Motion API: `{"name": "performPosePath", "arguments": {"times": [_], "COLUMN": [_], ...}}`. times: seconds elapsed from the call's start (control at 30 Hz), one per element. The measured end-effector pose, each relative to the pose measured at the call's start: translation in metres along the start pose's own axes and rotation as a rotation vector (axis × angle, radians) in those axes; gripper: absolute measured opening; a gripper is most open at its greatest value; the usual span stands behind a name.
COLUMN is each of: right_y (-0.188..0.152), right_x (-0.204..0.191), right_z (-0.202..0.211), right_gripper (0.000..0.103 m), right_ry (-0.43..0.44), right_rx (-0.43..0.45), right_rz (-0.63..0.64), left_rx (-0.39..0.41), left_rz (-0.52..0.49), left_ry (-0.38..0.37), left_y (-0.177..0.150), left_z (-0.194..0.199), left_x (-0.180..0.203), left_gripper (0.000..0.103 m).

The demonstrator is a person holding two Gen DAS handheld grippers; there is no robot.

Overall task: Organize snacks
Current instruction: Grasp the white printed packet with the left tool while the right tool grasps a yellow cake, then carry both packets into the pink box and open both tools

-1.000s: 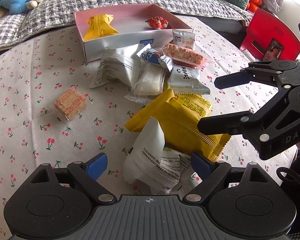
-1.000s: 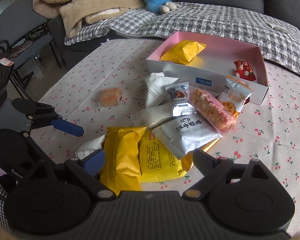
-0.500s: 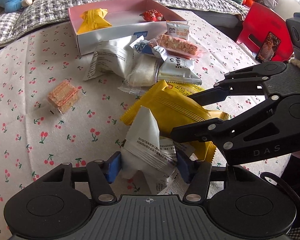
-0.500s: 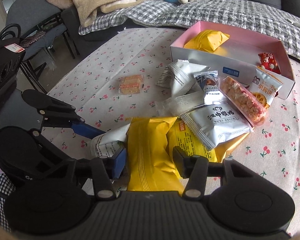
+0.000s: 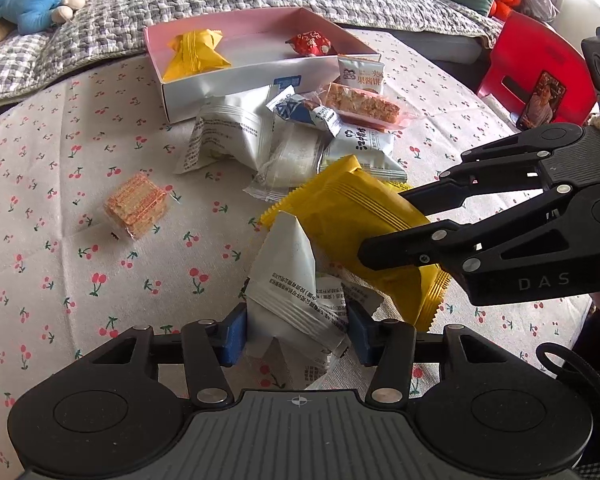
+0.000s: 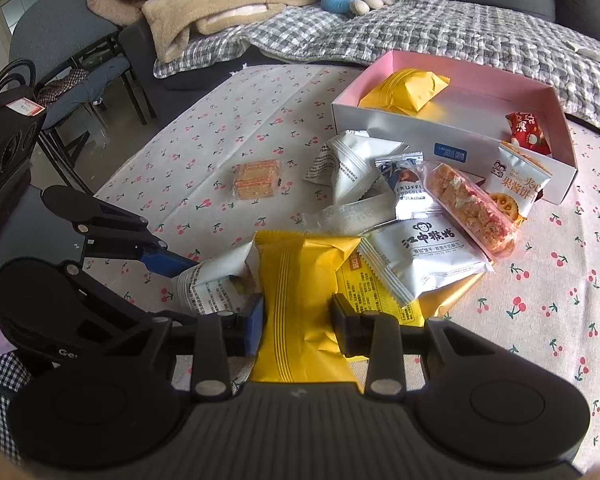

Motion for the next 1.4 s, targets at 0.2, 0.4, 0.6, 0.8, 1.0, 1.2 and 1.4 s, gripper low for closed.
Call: {"name": "performPosePath", "arguments": {"times": [0.2,0.4,0.6,0.8,1.0,1.2,1.4], "right_y": [0.006,0.016,0.026,0.039,0.053,0.066,0.082], "right_x": [0.004,0.013,0.029,0.048,0.071,0.09,0.113], "right_z": [0.008,0.016,0.025,0.035,0.043,0.054,0.063], "right_gripper": [0.032,0.032,0.032,0.032,0.032,0.032,0.032], "right_ry": [0.003,-0.015,-0.046,-0.081,-0.118,-0.144,-0.161], "right_rx": [0.018,0.056,0.083,0.107,0.142,0.185,0.228], "right_rz": [-0.028,-0.048,-0.09,-0.145,-0.189,-0.228,-0.271], "left_rx": [0.025,0.045,0.07,0.098,0.135,0.159,0.183], "left_rz": [0.012,0.028,0.044,0.08,0.096,0.116,0.123], "left_ry": [0.017,0.032,0.047,0.055,0.064,0.079,0.093], "left_y": [0.005,0.011,0.02,0.035,0.053,0.069,0.09], "left_z": [0.006,0.011,0.016,0.02,0.024,0.025,0.025], "left_x": [-0.005,-0.013,-0.02,-0.024,-0.026,-0.03,-0.031], "left_gripper": [0.049,0.049,0.049,0.049,0.049,0.049,0.049]}}
Point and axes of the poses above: each gripper's, at about its wrist camera, not at the fingertips, and z roughly against the way its jaws point, x to its right, y to its top, the point moved 10 cm from there along -z, roughly the way its jaws point, and after that the axes turned 4 degrees about -z, right-handed, at the moved point
